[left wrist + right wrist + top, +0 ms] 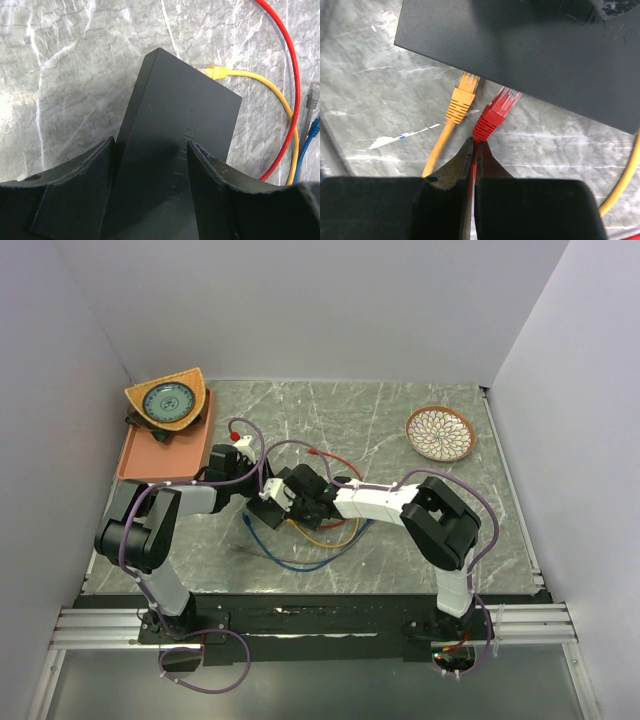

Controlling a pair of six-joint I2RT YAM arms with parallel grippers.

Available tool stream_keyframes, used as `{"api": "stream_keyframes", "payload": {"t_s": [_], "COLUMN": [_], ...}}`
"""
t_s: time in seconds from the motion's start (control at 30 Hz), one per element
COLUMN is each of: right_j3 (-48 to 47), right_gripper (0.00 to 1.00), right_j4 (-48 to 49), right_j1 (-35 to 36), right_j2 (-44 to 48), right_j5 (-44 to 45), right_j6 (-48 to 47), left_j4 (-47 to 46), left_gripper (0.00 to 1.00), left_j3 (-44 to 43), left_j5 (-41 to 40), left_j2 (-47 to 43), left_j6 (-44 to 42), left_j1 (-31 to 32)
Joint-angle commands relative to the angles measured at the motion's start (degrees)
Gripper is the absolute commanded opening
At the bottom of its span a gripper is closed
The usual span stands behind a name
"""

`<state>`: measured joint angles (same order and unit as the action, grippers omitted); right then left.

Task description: Insert the plug into the switch port

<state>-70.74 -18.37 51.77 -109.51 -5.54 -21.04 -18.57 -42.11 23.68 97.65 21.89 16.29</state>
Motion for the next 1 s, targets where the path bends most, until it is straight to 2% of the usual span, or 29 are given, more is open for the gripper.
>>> {"api": "stream_keyframes", "payload": {"t_s": [0.0,0.33,0.53,0.97], "right_j3": [-4.3,-5.9,-7.1,-5.4], "right_gripper": [0.0,0.0,0.0,0.0], "right_j4": [15.6,14.3,13.9,19.9], "right_j1": [0.3,2.1,2.5,2.5], "right_j2": [2.9,0.8,-0.1,-2.2], "right_j5": [3.7,3.1,3.6,4.5], "right_j6": [-5.0,-7.7,-9.4,-8.8], "left_j4": [7.0,9.5,9.3,6.9], "left_gripper": [0.63,0.62,0.65,0.62], "left_j3": [0.3,-2.5,-3.1,-4.5], "left_j5": [9.2,3.9,1.8,6.5], "left_j2": [-1.4,-1.8,-2.2,1.1], "left_j6": [2.9,3.2,3.7,3.4], "left_j1": [4.0,4.0,3.9,3.9]}}
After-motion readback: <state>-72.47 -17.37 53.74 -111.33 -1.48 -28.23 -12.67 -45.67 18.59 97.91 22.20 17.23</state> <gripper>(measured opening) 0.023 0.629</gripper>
